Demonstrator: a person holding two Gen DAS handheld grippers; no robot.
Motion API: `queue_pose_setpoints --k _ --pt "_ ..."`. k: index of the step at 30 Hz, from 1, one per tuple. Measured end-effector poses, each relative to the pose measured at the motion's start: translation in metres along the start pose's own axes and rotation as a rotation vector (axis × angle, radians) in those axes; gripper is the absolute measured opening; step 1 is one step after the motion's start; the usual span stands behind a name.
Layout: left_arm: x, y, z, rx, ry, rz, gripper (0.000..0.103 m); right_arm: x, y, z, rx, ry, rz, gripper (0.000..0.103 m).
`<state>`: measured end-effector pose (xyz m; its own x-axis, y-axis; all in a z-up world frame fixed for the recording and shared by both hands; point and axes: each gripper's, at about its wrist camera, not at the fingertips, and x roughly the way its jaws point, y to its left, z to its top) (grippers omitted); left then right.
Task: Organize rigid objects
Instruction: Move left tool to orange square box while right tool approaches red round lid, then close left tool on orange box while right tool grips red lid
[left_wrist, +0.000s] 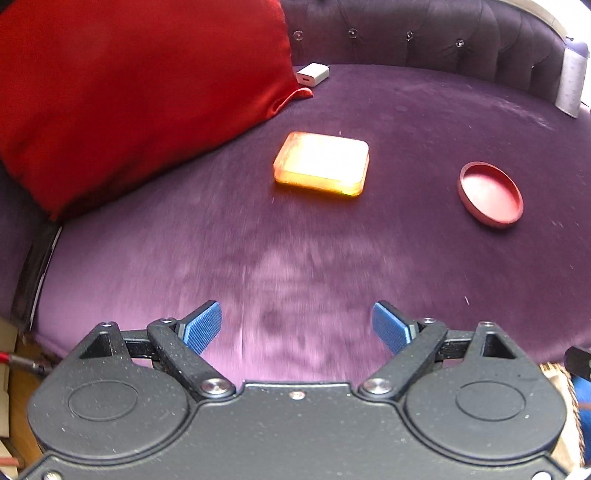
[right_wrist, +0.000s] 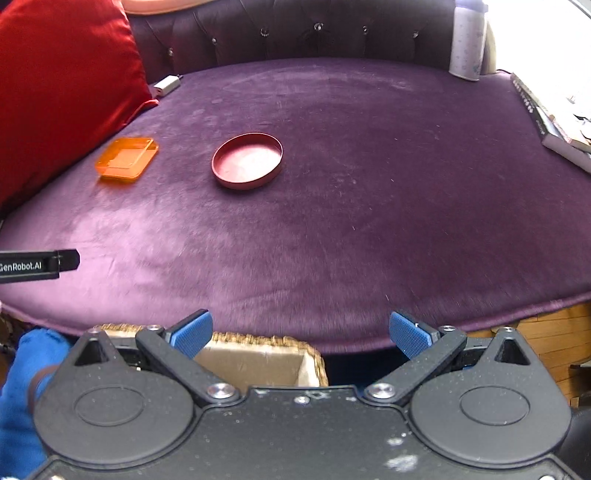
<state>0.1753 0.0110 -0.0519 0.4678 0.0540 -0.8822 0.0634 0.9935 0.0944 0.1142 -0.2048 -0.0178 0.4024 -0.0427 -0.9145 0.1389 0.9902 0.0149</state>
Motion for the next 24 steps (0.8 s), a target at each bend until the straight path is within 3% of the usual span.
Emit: queue_pose_setpoints --k 13,15,24 --pt "0.080 -0.009 0.063 0.103 -0.040 -0.039 0.087 0.090 0.027 0.064 -0.051 0.029 -0.003 0.103" --pt "0.086 -0.009 0.068 0.112 -0.060 -0.038 0.099 0.095 0.027 0.070 -0.079 -0.026 -0.009 0.103" --pt "0.104 -0.009 0.082 0.128 -0.137 -0.077 0.100 0.117 0.033 0.094 -0.156 -0.138 0.034 0.103"
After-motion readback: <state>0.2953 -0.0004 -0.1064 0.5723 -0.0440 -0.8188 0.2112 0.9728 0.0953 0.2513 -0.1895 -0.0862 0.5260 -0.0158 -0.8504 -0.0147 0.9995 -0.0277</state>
